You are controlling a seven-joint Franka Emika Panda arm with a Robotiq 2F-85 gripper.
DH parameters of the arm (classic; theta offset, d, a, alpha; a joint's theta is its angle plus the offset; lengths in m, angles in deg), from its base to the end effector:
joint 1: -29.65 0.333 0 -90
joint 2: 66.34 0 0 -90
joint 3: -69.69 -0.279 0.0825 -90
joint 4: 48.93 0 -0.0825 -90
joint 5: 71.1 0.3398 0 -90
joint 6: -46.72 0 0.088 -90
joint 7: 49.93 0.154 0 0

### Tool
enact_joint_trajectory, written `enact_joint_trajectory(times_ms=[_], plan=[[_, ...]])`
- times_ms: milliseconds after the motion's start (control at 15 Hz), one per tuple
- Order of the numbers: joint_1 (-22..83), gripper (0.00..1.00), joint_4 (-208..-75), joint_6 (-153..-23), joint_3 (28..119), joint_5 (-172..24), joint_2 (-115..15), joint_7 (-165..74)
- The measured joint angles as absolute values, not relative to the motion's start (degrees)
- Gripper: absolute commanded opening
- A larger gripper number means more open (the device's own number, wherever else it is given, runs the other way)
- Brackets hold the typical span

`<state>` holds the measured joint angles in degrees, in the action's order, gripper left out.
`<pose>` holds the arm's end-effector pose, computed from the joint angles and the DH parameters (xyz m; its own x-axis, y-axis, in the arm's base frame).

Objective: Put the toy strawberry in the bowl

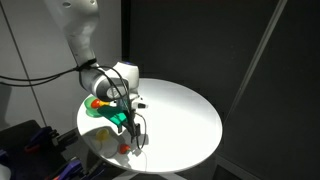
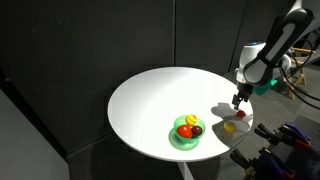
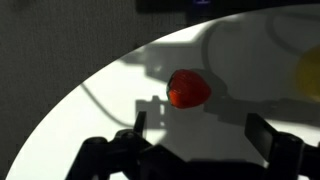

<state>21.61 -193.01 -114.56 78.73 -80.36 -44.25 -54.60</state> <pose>0.3983 -0.1267 0.0911 0.9933 -0.0565 -0.1004 -0.0475 -0.9949 0.0895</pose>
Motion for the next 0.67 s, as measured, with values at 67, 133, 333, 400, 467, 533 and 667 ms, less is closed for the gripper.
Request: enact_joint_trajectory(times_ms=[67, 133, 333, 400, 467, 533, 667], plan=[[21.6, 1.00, -192.7, -114.6, 78.9, -80.4, -43.5, -54.6], [21.6, 1.00, -192.5, -114.6, 79.1, -80.4, -43.0, -54.6], [21.6, 1.00, -192.1, -115.2, 79.6, -80.4, -41.7, -54.6], [21.6, 1.00, -192.1, -115.8, 79.7, -80.4, -41.4, -54.6], [21.6, 1.00, -192.1, -116.3, 79.8, -80.4, -41.0, -54.6], [21.6, 1.00, -192.1, -116.7, 79.9, -80.4, -40.8, -54.6], [21.6, 1.00, -192.1, -117.4, 80.1, -80.4, -40.3, -54.6]])
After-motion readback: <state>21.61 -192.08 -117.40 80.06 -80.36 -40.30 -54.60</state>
